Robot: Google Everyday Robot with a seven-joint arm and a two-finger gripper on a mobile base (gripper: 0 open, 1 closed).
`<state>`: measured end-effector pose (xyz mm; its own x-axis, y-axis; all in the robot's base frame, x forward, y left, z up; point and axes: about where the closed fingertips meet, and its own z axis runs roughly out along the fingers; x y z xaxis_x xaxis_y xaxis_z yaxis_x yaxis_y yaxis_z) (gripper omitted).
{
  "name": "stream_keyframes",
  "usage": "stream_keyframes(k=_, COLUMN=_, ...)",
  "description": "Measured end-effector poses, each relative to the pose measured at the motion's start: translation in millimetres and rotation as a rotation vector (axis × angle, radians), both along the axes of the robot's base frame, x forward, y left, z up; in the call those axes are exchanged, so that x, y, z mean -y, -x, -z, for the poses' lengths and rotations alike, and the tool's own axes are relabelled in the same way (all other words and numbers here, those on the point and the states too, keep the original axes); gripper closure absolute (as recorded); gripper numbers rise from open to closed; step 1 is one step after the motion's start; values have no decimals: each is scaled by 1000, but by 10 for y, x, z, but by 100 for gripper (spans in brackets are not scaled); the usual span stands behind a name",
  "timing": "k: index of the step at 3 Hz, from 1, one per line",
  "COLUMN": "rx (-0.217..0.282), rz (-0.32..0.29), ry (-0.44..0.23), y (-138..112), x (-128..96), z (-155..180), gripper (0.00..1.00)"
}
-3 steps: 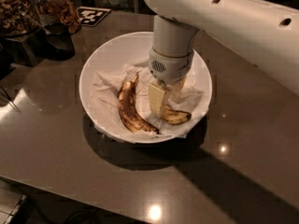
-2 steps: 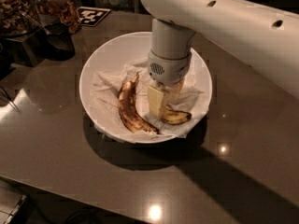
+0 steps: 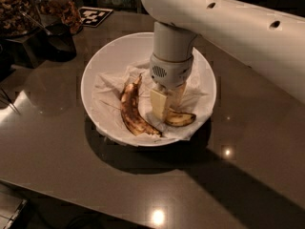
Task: Pick banana from white bowl
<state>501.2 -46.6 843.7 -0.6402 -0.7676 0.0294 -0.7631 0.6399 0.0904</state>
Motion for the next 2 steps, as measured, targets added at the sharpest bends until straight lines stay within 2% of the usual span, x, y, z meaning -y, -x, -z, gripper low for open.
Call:
stream_keyframes(k=1, rx=0, rz=0, ry=0, y=-1, x=0, z=0, gripper=92)
stream_keyframes(k=2, rx=19, rz=-12, ry=-22, y=-31, x=-38, z=-11, gripper=100)
